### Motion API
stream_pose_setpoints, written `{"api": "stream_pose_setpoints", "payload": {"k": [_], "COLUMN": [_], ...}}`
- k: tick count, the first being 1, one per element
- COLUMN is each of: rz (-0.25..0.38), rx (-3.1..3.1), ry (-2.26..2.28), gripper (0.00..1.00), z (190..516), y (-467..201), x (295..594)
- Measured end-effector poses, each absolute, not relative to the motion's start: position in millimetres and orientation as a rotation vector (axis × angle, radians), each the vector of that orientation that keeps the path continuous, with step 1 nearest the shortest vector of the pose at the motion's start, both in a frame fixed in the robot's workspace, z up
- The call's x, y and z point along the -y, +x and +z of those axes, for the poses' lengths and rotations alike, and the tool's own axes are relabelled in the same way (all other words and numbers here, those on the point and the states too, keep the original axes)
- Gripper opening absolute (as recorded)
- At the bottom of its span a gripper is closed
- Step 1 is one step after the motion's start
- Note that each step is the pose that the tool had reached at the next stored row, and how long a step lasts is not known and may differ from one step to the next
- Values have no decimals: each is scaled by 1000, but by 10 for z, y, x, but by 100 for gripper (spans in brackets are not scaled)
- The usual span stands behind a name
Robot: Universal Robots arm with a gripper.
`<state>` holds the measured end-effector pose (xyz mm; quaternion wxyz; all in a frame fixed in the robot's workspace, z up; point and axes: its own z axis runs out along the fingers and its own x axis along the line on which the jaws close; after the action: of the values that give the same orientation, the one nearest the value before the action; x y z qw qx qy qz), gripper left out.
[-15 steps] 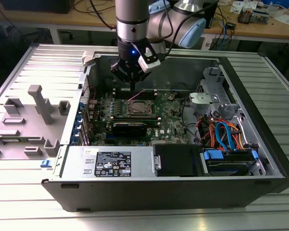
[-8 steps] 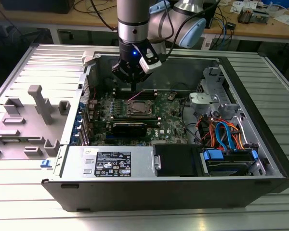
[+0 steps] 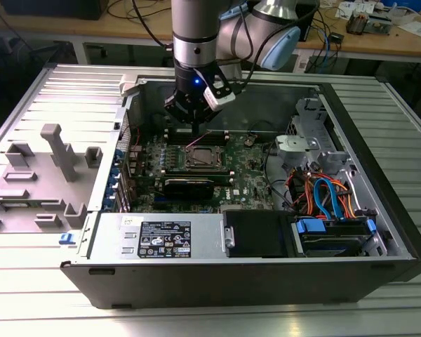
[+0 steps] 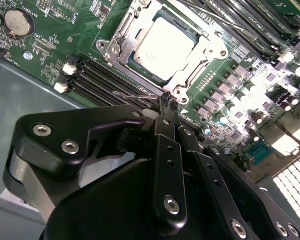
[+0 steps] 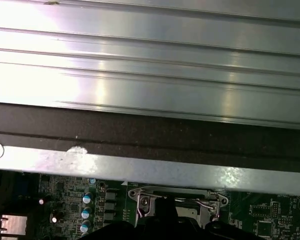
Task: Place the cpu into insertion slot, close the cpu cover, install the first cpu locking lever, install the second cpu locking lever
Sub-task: 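Install the first cpu locking lever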
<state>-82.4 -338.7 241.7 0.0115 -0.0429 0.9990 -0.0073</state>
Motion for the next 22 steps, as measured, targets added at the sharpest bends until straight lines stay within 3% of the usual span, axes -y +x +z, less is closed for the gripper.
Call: {"api": "stream_pose_setpoints", "payload": {"k": [22], "rz": [-29], "rx": [-3120], "ry": [32], "gripper": [11], "z": [2347], "y": [-747], "x": [3351]}}
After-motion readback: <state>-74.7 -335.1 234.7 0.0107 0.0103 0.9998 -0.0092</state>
